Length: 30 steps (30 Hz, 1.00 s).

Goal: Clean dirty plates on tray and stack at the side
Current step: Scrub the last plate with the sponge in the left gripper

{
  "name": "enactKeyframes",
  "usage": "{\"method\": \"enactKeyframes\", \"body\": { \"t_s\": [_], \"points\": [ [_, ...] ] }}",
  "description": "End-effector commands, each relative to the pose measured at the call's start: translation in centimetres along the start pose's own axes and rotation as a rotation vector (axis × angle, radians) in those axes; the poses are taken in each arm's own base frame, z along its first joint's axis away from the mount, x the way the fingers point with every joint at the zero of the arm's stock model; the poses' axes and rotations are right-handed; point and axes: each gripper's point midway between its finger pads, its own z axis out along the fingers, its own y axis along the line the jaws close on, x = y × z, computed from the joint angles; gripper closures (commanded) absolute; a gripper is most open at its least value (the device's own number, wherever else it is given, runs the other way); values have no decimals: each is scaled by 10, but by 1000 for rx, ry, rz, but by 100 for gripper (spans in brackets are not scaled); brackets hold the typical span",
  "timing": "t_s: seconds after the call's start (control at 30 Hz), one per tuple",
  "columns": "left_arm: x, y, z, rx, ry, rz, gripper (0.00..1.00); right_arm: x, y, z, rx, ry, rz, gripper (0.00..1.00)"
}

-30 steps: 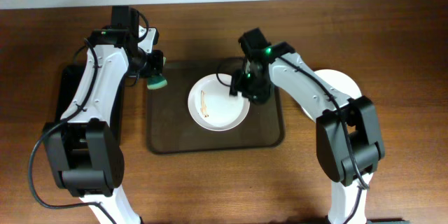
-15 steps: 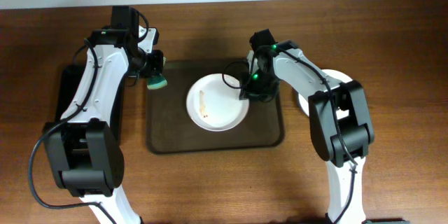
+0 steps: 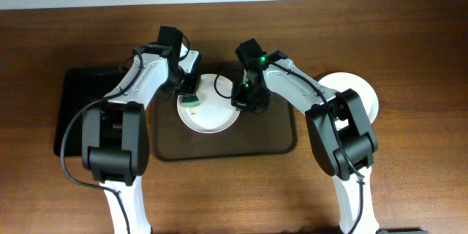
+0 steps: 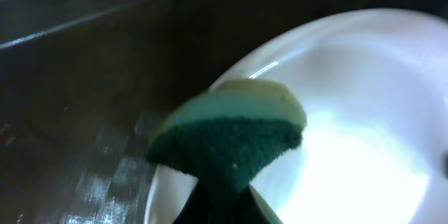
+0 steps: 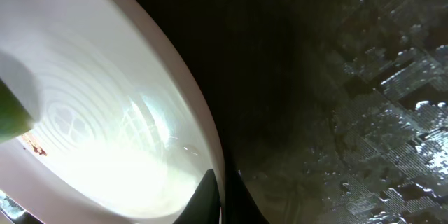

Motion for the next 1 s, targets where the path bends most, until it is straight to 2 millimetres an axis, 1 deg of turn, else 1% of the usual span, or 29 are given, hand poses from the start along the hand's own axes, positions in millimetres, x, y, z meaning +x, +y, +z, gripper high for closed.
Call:
{"method": "enactKeyframes", "body": {
  "t_s": [0.0,0.03,0.07,0.1,0.17,0.2,0.27,0.3,0.33,0.37,0.4,0.47,0.5,0.53,0.57,0.6,0.63,0.67,0.7,0.73,0.77,0.8,0.83,0.87,0.97],
  "points": [
    [-3,1,25,13,-3,106,100,2,-21,17,93,3,21,96],
    [-1,-3,26,14,6,154,99,2,-21,17,93,3,21,96],
    [5,-9,27,22,32,207,99,2,-21,17,93,2,22,96],
    [16,-17,30,30,78,218,99,1,-20,17,92,0,21,96],
    [35,-26,30,45,157,219,100,2,-20,17,92,0,20,96],
    [50,-28,27,56,219,207,99,2,-20,17,91,1,13,96],
    [72,-30,21,71,313,192,100,2,-20,17,88,3,13,96],
    [81,-30,18,82,349,214,100,2,-20,17,88,3,13,96],
    [86,-31,16,95,367,256,100,2,-19,17,88,3,13,96],
    [84,-31,17,97,359,278,100,2,-19,17,88,3,13,96],
    [78,-30,19,91,331,286,99,2,-19,17,88,3,13,96],
    [51,-26,34,65,220,295,100,2,-19,17,88,3,13,96],
    [39,-22,51,52,172,270,99,2,-20,17,88,3,13,96],
    [39,-20,66,49,162,256,100,2,-20,17,88,3,13,96],
    [47,-12,89,28,178,214,99,2,-20,17,88,3,10,96],
    [58,-3,105,-8,200,178,100,2,-20,17,88,3,10,96],
    [64,5,116,-44,211,155,100,2,-19,17,87,2,10,96],
    [66,13,123,-90,212,126,100,1,-19,17,86,1,9,96],
    [62,17,123,-117,197,108,99,1,-19,17,86,0,9,96],
    [51,23,120,-155,167,67,99,1,-19,17,86,0,9,96],
    [45,32,116,-215,149,11,100,1,-19,17,86,0,9,96],
    [41,59,101,-401,134,-127,99,1,-19,17,86,0,8,96],
    [47,76,87,-524,152,-202,100,1,-19,17,86,0,9,96],
    [54,81,80,-565,188,-203,100,1,-19,17,86,0,9,96],
    [80,83,68,-603,307,-186,99,1,-19,17,86,0,9,96]
  ]
}}
